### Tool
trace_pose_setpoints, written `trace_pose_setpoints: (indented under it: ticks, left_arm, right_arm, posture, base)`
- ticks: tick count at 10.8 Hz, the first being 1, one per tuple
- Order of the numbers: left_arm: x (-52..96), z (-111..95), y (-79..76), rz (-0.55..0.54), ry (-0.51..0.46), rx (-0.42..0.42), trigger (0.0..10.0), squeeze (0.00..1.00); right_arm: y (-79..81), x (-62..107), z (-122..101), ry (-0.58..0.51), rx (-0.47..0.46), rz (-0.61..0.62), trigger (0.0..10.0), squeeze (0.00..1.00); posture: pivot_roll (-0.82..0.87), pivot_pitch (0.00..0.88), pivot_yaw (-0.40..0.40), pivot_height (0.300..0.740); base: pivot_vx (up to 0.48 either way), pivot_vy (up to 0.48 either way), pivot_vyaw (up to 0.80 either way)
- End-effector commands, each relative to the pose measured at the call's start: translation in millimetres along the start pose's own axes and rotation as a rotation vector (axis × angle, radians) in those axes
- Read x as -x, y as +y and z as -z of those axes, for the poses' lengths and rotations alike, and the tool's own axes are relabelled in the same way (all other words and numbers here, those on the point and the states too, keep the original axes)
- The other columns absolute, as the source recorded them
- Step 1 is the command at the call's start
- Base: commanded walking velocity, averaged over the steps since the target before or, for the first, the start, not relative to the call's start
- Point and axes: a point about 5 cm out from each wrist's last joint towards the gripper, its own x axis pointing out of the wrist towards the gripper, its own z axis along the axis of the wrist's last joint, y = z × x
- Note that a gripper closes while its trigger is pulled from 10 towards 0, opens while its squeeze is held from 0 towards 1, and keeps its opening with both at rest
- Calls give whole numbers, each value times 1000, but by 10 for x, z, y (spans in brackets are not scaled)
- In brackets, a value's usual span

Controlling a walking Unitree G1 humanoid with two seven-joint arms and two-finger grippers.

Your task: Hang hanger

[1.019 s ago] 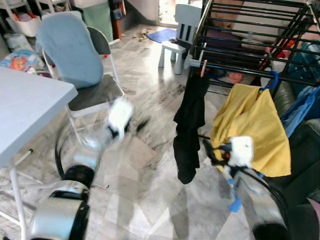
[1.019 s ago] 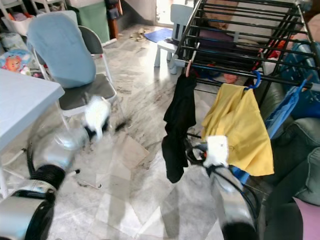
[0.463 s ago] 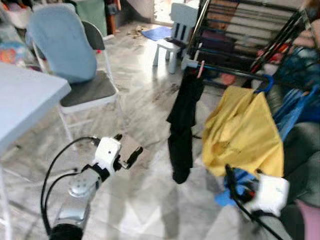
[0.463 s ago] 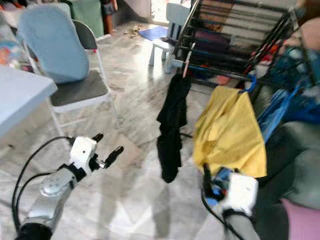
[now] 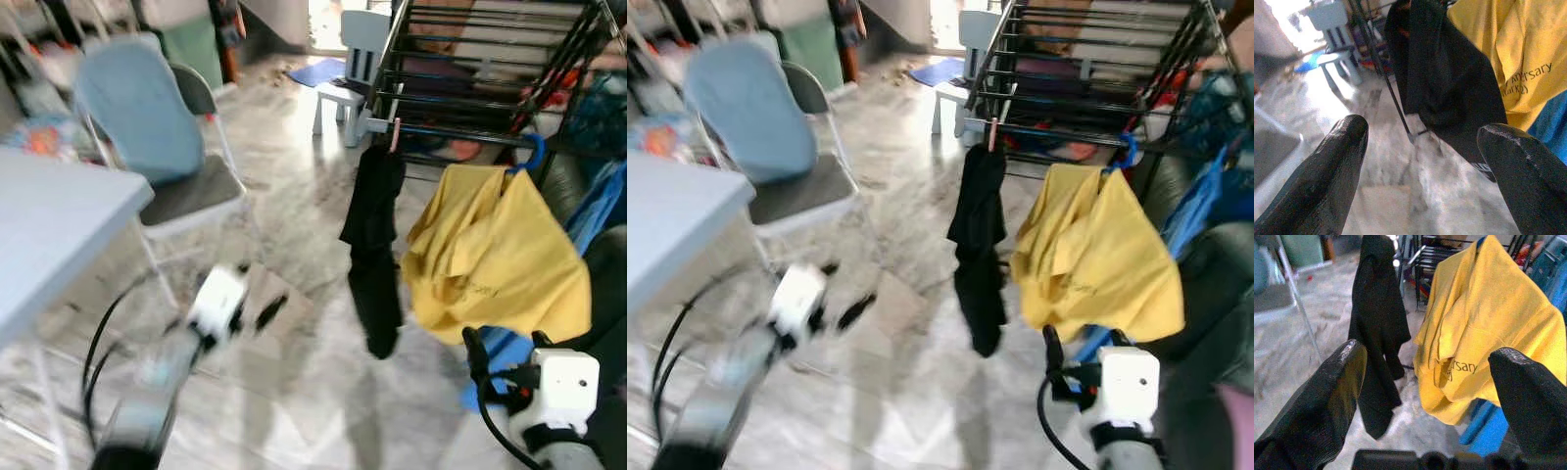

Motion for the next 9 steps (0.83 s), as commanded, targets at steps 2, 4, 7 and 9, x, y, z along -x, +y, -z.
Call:
trace_pose_setpoints:
  ticks: [2, 4, 7, 9]
  left_arm:
    - [-116, -30, -38, 70, 7, -31, 10000, 0]
    - [-182, -81, 37, 48, -5, -26, 10000, 0]
    - [90, 136, 25, -129, 50, 51, 10000, 0]
    - [314, 103, 219, -240, 46, 40, 10000, 0]
  right_arm:
    - [142, 42, 51, -5, -47, 69, 10000, 0]
    - [302, 8, 30, -33, -32, 109, 10000, 0]
    - [243, 51, 15, -19, -9, 92, 10000, 0]
    - [172, -42, 80, 15, 34, 88, 10000, 0]
  posture:
    - [-50, 0, 115, 740]
    - [-72, 0, 96, 740]
    - [7, 0, -17, 740]
    - [85, 0, -89, 740]
  base:
    - [0, 0, 0]
    - [0, 0, 0]
    - [0, 0, 0]
    - [0, 0, 0]
